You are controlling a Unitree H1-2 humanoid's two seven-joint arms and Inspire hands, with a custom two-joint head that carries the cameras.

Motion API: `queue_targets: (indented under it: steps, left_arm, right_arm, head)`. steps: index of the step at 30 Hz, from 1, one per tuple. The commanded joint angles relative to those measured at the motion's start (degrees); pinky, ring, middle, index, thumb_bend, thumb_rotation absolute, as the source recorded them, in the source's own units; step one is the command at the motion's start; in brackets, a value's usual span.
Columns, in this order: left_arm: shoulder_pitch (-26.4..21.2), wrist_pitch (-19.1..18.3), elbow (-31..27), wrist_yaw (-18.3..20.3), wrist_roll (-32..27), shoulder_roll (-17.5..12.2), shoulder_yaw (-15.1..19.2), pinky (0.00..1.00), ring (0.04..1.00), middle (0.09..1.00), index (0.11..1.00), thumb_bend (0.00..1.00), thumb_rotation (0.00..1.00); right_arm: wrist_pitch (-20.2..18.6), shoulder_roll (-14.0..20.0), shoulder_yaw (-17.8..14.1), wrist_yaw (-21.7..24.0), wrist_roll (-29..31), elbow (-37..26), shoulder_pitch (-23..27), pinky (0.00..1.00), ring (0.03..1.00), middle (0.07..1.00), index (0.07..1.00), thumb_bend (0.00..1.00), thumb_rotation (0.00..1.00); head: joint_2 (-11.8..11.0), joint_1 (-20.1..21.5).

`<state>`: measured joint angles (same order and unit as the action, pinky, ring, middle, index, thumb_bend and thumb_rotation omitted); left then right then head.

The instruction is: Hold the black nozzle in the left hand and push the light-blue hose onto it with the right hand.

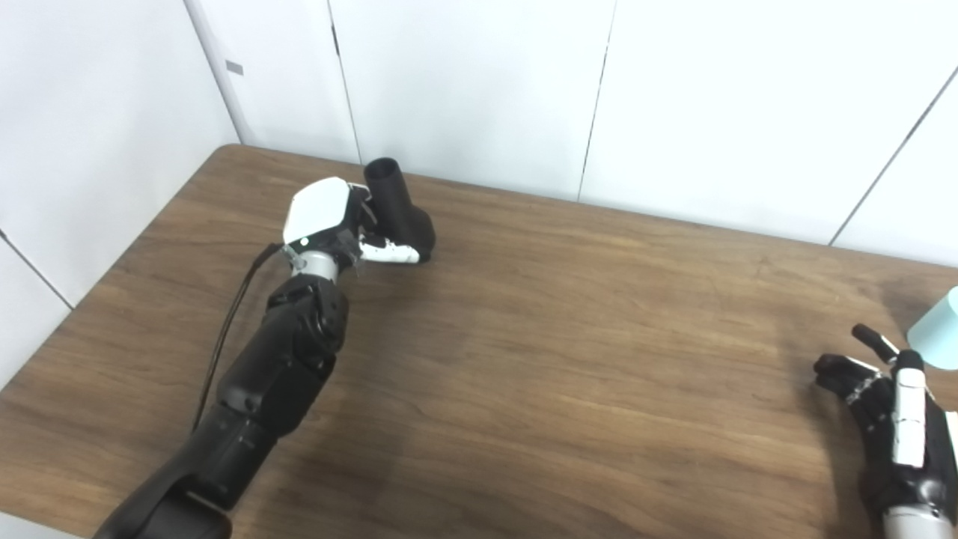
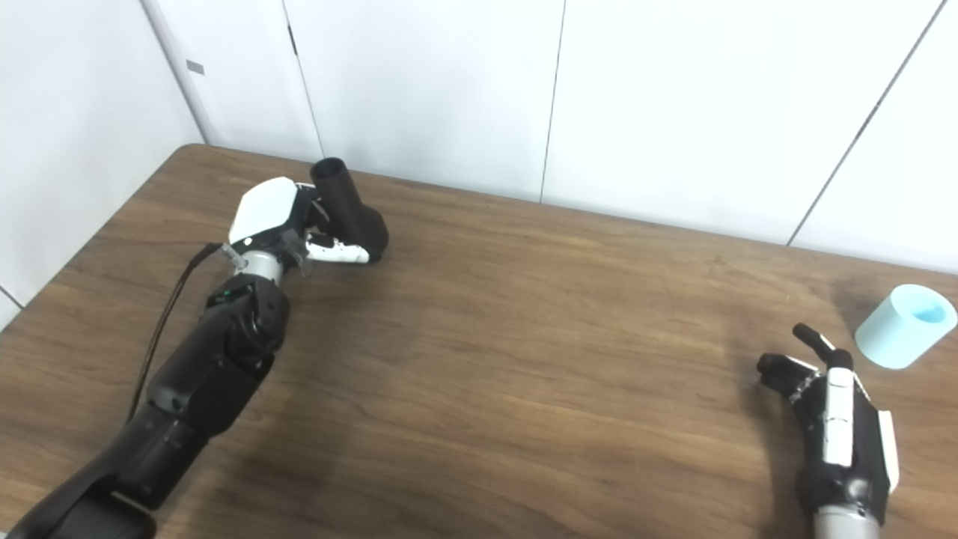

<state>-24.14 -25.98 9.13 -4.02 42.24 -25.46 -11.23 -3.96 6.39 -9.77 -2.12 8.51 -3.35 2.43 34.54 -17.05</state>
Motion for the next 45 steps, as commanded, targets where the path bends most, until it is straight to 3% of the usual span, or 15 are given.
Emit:
queue_targets:
  steps: [1, 9, 23, 26, 29, 39, 45]
  left_arm:
    - [-0.91, 1.46, -3.34, -1.53, 2.11, -0.44, -0.17, 0.63, 0.651, 0.539, 0.458, 0.52, 0.00]
    - [2.11, 2.32, -10.03, -0.69, 5.35, 1.44, -2.49, 0.69, 0.652, 0.530, 0.456, 0.52, 0.00]
    - [6.95, 5.42, -17.20, 2.09, 10.36, 5.23, -6.58, 0.69, 0.632, 0.523, 0.463, 0.52, 0.00]
    - [8.08, 6.85, -18.02, 1.49, 11.27, 5.88, -6.96, 0.67, 0.618, 0.515, 0.466, 0.52, 0.00]
    - [9.31, 7.14, -19.06, 2.39, 13.00, 6.65, -7.71, 0.69, 0.618, 0.506, 0.471, 0.52, 0.00]
    - [12.53, 10.13, -18.26, 3.97, 16.07, 9.51, -11.72, 0.70, 0.605, 0.482, 0.488, 0.53, 0.00]
    - [13.54, 12.65, -15.68, 2.69, 18.44, 10.87, -14.45, 0.71, 0.601, 0.479, 0.489, 0.53, 0.00]
  right_arm:
    - [0.34, -0.28, 0.21, 0.40, 0.04, 0.55, -0.13, 0.66, 0.634, 0.570, 0.778, 0.25, 0.95]
    - [1.03, -0.53, 0.26, -0.07, -0.81, 2.08, 0.02, 0.66, 0.651, 0.559, 0.740, 0.26, 0.90]
    - [-0.10, -1.78, 0.88, -0.56, -2.07, 1.54, -0.40, 0.65, 0.640, 0.552, 0.724, 0.26, 0.85]
    - [0.00, -2.38, 0.93, -0.83, -1.92, 1.31, -0.41, 0.64, 0.616, 0.544, 0.690, 0.27, 0.78]
    - [-0.15, -2.65, 1.19, -0.68, -1.73, 0.99, -0.43, 0.64, 0.626, 0.541, 0.686, 0.27, 0.77]
    - [0.52, -2.76, 2.32, -0.70, -3.00, 0.50, -0.69, 0.62, 0.605, 0.506, 0.637, 0.28, 0.82]
    - [0.53, -3.18, 2.76, -0.95, -3.48, -0.18, -0.80, 0.58, 0.563, 0.485, 0.616, 0.26, 0.81]
  head:
    - [0.10, 0.15]
    - [0.94, 3.08]
    - [2.42, 9.74]
    - [2.69, 10.90]
    - [2.96, 11.86]
    - [3.97, 13.86]
    - [4.29, 14.88]
